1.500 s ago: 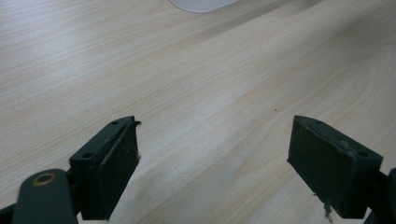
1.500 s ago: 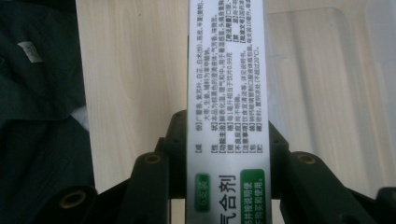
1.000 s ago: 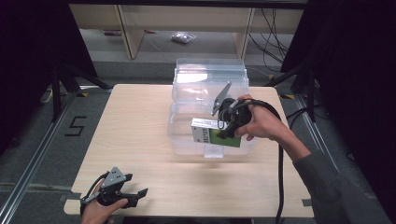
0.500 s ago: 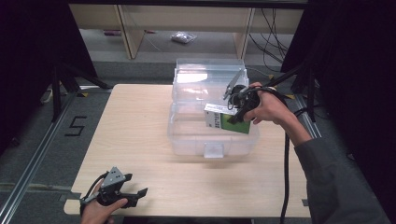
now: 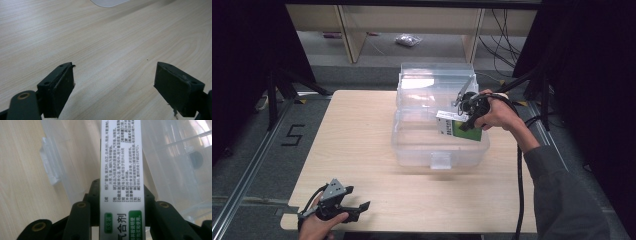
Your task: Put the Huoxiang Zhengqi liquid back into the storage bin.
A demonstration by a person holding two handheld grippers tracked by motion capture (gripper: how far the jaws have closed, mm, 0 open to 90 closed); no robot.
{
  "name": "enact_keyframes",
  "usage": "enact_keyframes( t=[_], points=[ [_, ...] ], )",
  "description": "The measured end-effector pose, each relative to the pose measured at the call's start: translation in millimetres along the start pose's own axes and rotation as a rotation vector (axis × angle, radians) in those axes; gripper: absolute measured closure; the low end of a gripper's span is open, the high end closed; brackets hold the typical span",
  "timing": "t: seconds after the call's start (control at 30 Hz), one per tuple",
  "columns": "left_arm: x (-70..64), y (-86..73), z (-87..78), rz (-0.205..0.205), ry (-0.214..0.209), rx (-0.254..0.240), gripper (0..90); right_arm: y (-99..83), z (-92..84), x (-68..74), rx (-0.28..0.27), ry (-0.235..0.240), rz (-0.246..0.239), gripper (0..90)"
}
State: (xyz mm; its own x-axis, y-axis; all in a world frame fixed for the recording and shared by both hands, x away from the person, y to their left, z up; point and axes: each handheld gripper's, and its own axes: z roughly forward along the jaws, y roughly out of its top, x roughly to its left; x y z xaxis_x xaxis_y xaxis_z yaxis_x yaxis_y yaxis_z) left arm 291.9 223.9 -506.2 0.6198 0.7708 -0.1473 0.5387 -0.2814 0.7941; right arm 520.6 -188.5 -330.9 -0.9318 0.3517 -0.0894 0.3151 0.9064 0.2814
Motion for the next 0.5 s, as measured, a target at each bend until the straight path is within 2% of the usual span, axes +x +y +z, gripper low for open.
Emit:
enact_keyframes(
  t=[0.13, 0.17, 0.23, 0.3, 0.37, 0.47, 0.5],
  points=[
    [-0.5, -0.3, 0.8, -0.006, -0.003, -0.004, 15.6, -3.9, 7.9, -1.4, -0.007, 0.013, -0.012, 64.7],
    [-0.7, -0.3, 1.0, -0.007, -0.003, -0.003, 15.6, -5.4, 9.9, 1.1, 0.004, 0.021, 0.028, 64.7],
    [-0.8, -0.3, 1.0, -0.007, -0.002, -0.004, 15.6, -6.9, 14.7, -0.3, 0.008, 0.020, 0.004, 64.7],
    [-0.1, -0.3, 0.7, -0.004, 0.000, -0.001, 15.6, -9.4, 19.1, -0.7, 0.000, 0.031, 0.007, 64.7],
    [-0.3, -0.4, 1.1, -0.006, 0.000, -0.002, 15.6, -11.1, 23.2, -1.8, -0.001, 0.036, -0.011, 64.7],
    [-0.5, -0.1, 1.3, -0.006, -0.002, -0.003, 15.6, -14.0, 28.0, -0.6, 0.008, 0.040, 0.002, 64.6],
    [-0.6, -0.2, 1.4, -0.005, -0.002, -0.003, 15.6, -14.9, 30.2, -1.3, 0.002, 0.044, -0.008, 64.7]
  ],
)
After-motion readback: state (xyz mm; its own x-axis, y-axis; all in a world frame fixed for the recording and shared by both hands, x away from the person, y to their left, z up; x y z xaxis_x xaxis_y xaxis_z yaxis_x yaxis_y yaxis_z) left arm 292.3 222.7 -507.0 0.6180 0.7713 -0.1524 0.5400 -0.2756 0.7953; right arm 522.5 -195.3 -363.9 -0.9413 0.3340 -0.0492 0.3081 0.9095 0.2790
